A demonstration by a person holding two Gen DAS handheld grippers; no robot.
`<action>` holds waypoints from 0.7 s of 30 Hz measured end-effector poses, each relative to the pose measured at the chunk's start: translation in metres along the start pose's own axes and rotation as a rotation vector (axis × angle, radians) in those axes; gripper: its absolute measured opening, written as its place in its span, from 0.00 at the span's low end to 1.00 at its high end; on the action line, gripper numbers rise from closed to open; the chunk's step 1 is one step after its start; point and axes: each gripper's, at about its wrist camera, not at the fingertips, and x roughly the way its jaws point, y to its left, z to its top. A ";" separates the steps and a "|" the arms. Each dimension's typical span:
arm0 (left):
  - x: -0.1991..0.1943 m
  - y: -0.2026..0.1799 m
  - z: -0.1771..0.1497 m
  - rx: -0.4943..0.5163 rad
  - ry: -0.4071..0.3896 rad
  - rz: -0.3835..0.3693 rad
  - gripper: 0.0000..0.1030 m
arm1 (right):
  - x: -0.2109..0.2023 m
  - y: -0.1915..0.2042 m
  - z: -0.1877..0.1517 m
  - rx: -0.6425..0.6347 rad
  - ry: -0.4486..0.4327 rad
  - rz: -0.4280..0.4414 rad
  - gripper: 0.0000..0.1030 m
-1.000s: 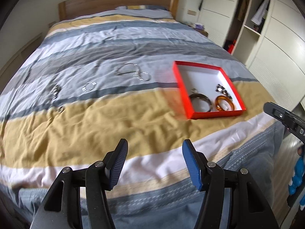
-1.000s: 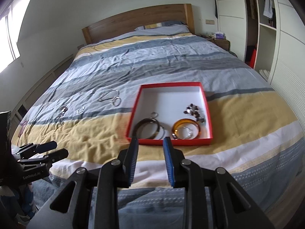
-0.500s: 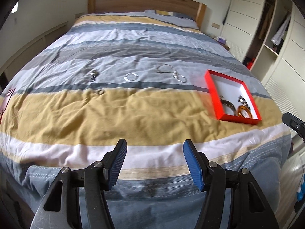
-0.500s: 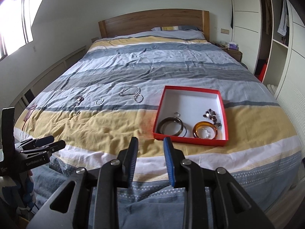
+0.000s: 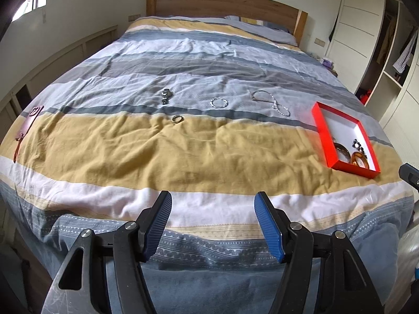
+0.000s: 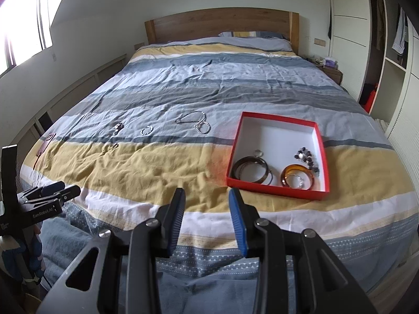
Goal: Organize jewelry
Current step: 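Move both open tools back over the remaining jewelry on the bed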
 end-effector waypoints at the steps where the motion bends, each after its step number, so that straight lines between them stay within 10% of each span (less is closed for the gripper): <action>1: 0.000 0.000 0.000 0.002 -0.001 0.005 0.64 | 0.003 0.001 -0.001 -0.001 0.005 0.004 0.32; 21: 0.025 0.009 -0.002 0.016 0.013 0.081 0.69 | 0.053 0.014 -0.013 -0.005 0.102 0.038 0.32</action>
